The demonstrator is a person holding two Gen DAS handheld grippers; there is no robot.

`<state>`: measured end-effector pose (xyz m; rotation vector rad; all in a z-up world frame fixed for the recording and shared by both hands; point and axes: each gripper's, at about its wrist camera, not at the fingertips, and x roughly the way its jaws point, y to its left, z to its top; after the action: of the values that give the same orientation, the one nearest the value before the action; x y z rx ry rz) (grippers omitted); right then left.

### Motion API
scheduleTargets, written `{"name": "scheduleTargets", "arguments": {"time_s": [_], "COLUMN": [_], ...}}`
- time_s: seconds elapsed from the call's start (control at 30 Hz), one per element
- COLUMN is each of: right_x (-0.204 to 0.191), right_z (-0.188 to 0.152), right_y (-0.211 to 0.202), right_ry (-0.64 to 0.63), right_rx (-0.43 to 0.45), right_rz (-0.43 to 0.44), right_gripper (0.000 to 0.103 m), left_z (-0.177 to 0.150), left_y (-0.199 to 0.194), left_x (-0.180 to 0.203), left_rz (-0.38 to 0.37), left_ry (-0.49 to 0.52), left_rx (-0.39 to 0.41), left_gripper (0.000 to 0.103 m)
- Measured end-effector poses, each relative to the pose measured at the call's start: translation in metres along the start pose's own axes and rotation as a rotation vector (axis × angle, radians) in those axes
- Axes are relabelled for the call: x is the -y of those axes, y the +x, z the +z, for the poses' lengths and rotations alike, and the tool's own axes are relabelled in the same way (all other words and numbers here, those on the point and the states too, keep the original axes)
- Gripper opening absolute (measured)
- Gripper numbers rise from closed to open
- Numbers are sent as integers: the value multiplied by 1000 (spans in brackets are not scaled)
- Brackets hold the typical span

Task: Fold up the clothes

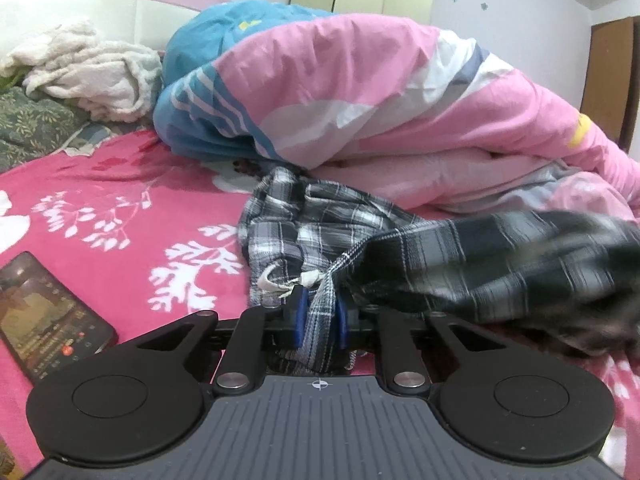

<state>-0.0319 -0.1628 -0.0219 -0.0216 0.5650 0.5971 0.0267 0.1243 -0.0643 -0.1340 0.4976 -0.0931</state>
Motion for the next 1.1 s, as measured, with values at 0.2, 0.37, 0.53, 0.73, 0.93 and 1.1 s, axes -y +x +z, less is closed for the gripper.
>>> {"name": "scheduleTargets", "arguments": {"time_s": [0.2,0.37,0.53,0.73,0.93,1.1], "right_x": [-17,-13,-15,-37,-43,-36], "right_z": [-60,-94,-77,-54,-41,-43], "right_y": [18,45,30,-3,24,62], "right_ry": [63,71,6,-132,-118,-43], "right_rx": [-161,-268,-297,-214,-86,-20], "right_rz": [93,92,118,172,135,86], "right_gripper": [1,2,10,44,58,72], "left_z": [0,-3,-7,-11,-17,-25], "left_y": [-13,-27,-46,-61,-45,-35], "left_x": [-8,-10,-25,-56,-85,-90], "left_rz": [25,27,-11,-110,-333,-417], "left_ry": [-3,14,-44,-231,-564,-733], "left_rx": [-9,-27,-50,-95,-182,-183], "left_gripper": [15,17,27,36,43,61]}}
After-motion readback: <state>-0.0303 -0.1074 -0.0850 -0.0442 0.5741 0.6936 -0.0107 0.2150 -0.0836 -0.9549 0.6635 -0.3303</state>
